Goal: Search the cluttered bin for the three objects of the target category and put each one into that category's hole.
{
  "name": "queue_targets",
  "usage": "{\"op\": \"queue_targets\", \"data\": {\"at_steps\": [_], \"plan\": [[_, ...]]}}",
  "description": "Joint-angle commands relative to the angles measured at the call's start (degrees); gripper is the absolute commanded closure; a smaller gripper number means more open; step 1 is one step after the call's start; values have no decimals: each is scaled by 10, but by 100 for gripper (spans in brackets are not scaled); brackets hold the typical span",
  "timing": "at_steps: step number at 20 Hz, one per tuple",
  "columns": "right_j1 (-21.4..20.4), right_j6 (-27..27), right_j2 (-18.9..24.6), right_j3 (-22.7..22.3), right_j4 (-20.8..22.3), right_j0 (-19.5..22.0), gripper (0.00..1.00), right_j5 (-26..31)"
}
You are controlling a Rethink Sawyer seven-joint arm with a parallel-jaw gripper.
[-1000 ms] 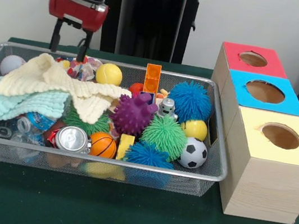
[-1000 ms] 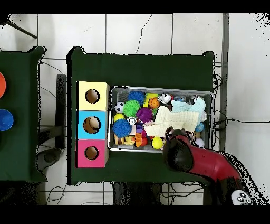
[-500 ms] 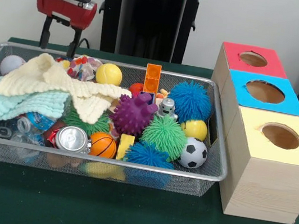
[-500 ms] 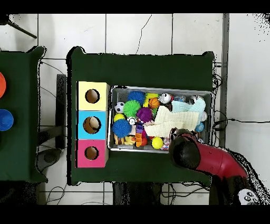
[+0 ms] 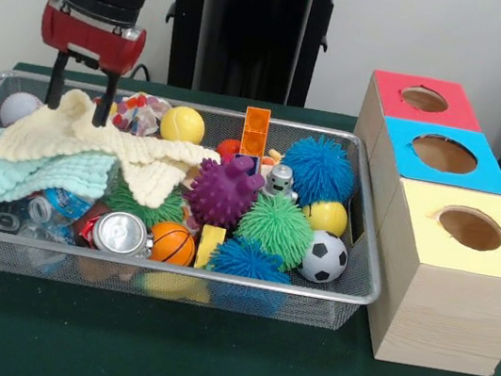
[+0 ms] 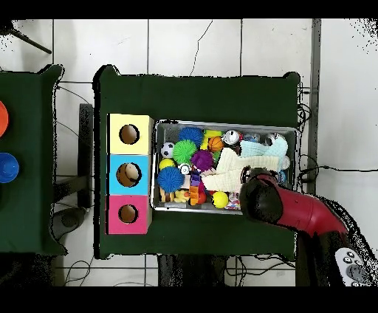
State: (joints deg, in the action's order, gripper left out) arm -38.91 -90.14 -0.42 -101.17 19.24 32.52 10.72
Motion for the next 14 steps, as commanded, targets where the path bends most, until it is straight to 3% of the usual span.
{"op": "queue_targets", "data": {"at_steps": [1,14], "plan": [[42,-34,66,66,7,11,0,-9],[97,-14,104,124,23,27,0,-16]]}}
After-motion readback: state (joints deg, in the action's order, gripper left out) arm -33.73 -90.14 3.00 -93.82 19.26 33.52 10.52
